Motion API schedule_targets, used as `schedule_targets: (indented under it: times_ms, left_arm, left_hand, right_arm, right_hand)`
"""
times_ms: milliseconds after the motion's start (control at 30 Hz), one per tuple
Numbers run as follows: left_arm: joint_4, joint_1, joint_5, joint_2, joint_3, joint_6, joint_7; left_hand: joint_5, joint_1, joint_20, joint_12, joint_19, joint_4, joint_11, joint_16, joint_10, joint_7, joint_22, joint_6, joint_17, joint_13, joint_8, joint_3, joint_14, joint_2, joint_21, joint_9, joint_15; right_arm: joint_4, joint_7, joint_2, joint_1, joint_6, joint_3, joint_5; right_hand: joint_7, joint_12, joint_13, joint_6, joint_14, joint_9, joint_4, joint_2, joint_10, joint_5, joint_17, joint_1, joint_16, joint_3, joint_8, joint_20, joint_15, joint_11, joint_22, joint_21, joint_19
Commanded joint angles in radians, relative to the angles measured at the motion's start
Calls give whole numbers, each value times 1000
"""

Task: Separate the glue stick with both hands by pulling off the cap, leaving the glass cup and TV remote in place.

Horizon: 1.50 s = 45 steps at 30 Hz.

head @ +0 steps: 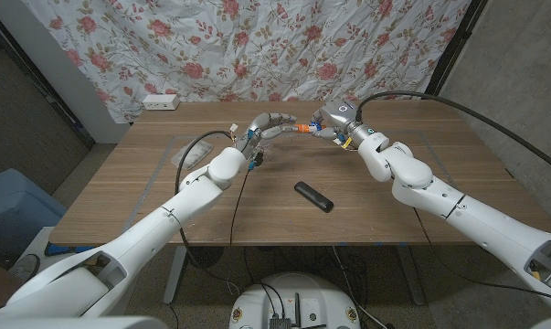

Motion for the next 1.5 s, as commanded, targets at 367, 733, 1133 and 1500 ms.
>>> schedule_targets:
  times_ms: [367,733,1133,1500]
  left_arm:
    - [-16,11,31,-24,7,29,63]
    - [-32,15,50,-31,11,49,90]
    - [-50,35,75,-40,9,50,137]
    - [-57,41,87,-47,8,62,160]
  left_hand:
    - [7,47,-53,-4,21,2,4,7,60,0,2,58,1,3,-13,-15,47,8,2,3,-45]
    - [8,66,-59,-5,32,2,2,7,90,2,2,93,1,3,-17,-24,69,8,3,4,-43]
    - [8,89,-64,-4,50,5,-3,6,137,24,2,136,1,4,-21,-33,95,16,4,6,-44]
    - [9,109,-68,-8,61,6,-7,5,157,25,3,163,1,5,-24,-35,114,27,4,7,-49]
  right_arm:
    - [5,-12,3,4,-3,-4,1]
    - [7,-22,5,3,-2,-5,3]
    - [-13,-23,0,-13,-13,-1,1]
    - [-28,-26,-3,-28,-33,8,-4]
  right_hand:
    - [-36,0,3,48,2,3,0,0,5,5,2,-7,1,-1,5,0,-118,0,3,0,-2]
    - [-36,0,3,51,3,4,0,1,5,4,2,-9,0,-2,5,0,-117,0,3,1,-2]
    - [-36,0,3,56,3,4,0,1,4,4,2,-11,-1,-2,5,0,-117,0,3,1,-1]
    - [-37,0,3,59,2,4,-1,2,4,3,4,-10,0,-2,5,-1,-118,0,3,1,-1]
